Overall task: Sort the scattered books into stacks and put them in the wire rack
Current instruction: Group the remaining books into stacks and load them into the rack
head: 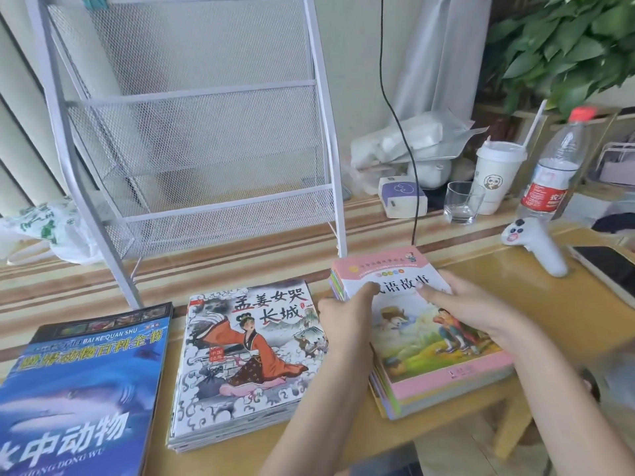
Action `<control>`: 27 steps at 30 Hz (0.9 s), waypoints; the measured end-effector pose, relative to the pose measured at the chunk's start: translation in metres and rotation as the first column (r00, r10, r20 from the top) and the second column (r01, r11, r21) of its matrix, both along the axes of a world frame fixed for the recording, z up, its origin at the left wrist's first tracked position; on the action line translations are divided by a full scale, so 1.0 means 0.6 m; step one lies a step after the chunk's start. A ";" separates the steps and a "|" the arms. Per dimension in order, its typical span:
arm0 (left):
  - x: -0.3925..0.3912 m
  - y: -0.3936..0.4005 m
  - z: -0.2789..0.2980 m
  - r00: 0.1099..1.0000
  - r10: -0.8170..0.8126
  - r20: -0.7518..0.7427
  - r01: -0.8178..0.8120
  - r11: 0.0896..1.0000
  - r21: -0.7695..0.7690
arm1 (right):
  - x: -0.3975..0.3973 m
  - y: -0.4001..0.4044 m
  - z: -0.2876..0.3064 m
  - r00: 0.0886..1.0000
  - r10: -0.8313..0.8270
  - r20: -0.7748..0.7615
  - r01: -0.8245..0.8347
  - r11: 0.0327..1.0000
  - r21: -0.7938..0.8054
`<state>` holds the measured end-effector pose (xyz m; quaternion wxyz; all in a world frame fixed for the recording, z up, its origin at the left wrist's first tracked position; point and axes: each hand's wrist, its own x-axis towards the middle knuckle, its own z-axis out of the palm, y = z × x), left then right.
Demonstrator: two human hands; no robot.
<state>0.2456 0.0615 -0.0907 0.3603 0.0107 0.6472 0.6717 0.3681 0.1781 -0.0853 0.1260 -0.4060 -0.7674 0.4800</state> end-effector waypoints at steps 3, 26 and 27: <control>-0.010 0.000 0.008 0.994 -0.023 0.107 0.017 0.999 0.050 | 0.003 0.004 -0.001 1.000 0.008 -0.018 -0.009 0.999 -0.034; 0.002 -0.014 0.095 0.657 0.097 -0.747 0.353 0.837 0.419 | 0.006 -0.028 0.096 0.681 -0.087 -0.727 0.066 0.996 -0.058; -0.005 -0.017 0.091 0.648 0.081 -0.758 0.376 0.831 0.410 | 0.001 -0.026 0.087 0.673 -0.089 -0.734 0.052 0.996 -0.073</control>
